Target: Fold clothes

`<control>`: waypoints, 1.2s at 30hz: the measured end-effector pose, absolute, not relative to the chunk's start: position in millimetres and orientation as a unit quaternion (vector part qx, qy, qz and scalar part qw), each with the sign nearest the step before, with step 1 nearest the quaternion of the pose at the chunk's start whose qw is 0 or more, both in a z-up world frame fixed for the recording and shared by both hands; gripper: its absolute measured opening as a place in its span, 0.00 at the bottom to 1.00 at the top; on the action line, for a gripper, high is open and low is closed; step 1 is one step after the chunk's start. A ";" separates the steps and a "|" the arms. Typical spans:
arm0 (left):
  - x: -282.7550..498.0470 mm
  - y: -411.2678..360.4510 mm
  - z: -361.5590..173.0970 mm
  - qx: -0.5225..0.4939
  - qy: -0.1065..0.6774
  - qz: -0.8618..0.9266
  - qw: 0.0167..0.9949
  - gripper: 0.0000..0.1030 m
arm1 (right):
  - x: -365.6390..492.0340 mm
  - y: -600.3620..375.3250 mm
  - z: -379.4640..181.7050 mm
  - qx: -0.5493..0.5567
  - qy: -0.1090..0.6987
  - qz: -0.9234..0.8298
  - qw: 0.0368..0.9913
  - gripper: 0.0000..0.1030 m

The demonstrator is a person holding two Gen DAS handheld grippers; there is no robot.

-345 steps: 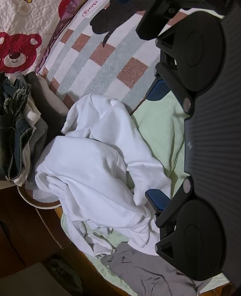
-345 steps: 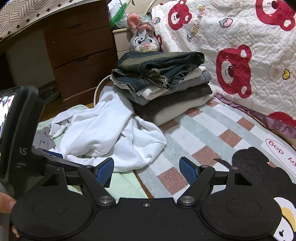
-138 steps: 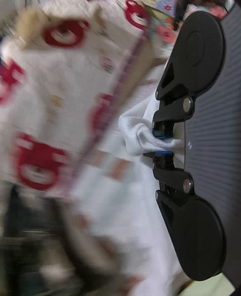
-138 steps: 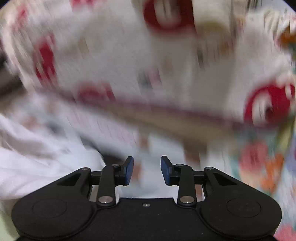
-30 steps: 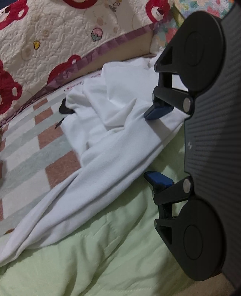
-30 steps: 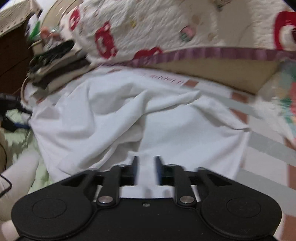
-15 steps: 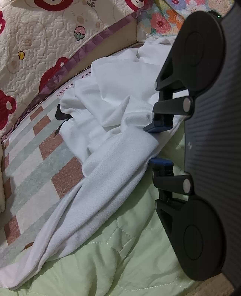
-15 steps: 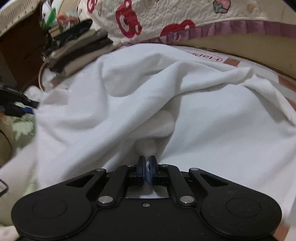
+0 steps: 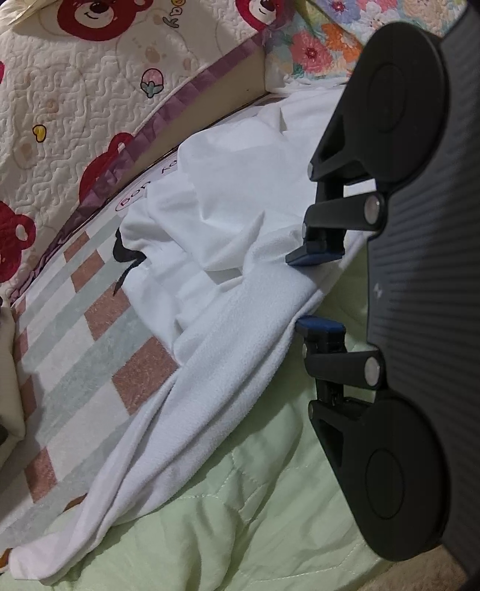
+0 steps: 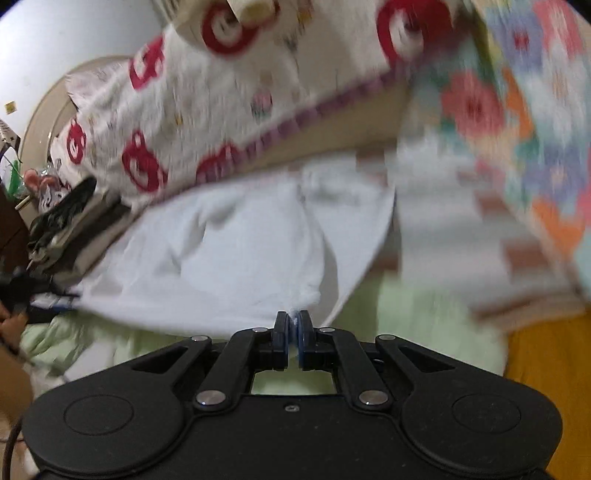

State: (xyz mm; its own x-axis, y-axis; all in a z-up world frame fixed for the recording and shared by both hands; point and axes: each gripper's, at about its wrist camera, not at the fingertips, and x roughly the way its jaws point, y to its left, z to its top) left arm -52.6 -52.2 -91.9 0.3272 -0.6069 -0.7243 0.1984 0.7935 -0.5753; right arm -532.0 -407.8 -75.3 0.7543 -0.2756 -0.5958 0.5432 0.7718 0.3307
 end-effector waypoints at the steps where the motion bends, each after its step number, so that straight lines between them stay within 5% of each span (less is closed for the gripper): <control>1: -53.1 -51.9 -91.3 -0.198 0.521 -0.255 0.790 0.28 | -530.9 -404.0 -80.7 0.257 0.277 -0.224 0.898 0.07; 6: -54.8 -45.9 -90.9 -0.210 0.525 -0.252 0.785 0.33 | -521.4 -406.2 -86.8 0.270 0.327 -0.252 0.870 0.14; 9: -54.8 -42.1 -91.5 -0.217 0.528 -0.248 0.783 0.36 | -520.6 -414.0 -80.9 0.281 0.358 -0.296 0.840 0.40; 16: -52.3 -49.6 -94.7 -0.213 0.528 -0.256 0.781 0.37 | -512.7 -424.3 -63.4 0.294 0.292 -0.219 0.883 0.40; 21: -52.5 -47.3 -96.9 -0.204 0.528 -0.252 0.785 0.37 | -484.0 -442.5 -88.6 0.274 0.358 -0.238 0.861 0.41; 28: -52.5 -46.4 -98.9 -0.203 0.530 -0.251 0.785 0.38 | -500.6 -447.9 -107.3 0.385 0.328 -0.227 0.832 0.43; 30: -52.7 -49.0 -99.5 -0.197 0.529 -0.252 0.786 0.38 | -504.6 -450.4 -109.2 0.408 0.310 -0.214 0.832 0.37; 31: -52.8 -50.0 -99.8 -0.195 0.528 -0.252 0.787 0.38 | -506.4 -448.1 -104.4 0.394 0.295 -0.216 0.843 0.10; 36: -54.2 -43.9 -96.7 -0.211 0.519 -0.254 0.789 0.38 | -524.8 -414.7 -48.6 0.270 0.153 -0.171 0.935 0.08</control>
